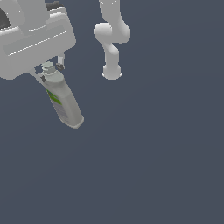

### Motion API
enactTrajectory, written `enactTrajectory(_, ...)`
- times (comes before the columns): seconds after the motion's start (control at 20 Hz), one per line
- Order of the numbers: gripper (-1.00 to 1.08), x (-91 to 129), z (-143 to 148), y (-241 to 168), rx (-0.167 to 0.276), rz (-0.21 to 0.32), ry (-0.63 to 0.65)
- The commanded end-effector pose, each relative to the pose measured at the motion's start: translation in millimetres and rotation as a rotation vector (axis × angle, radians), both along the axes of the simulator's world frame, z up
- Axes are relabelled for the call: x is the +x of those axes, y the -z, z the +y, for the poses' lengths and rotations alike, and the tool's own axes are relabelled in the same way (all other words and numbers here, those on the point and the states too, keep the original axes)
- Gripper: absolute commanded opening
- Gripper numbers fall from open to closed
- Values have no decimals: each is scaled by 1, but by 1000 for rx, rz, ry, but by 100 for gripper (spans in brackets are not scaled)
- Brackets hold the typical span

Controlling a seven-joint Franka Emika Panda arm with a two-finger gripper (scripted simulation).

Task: Pick up the object and move it to a goal position.

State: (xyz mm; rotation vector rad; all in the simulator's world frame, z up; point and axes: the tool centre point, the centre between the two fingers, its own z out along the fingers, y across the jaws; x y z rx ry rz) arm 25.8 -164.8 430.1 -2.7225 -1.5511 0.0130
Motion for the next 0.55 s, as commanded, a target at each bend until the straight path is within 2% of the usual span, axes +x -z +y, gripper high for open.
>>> enactTrajectory(0.0, -100, 1, -4, -16, -3, -12, -1)
enactTrajectory(0.5, -100, 2, -11, -29, -3, -12, -1)
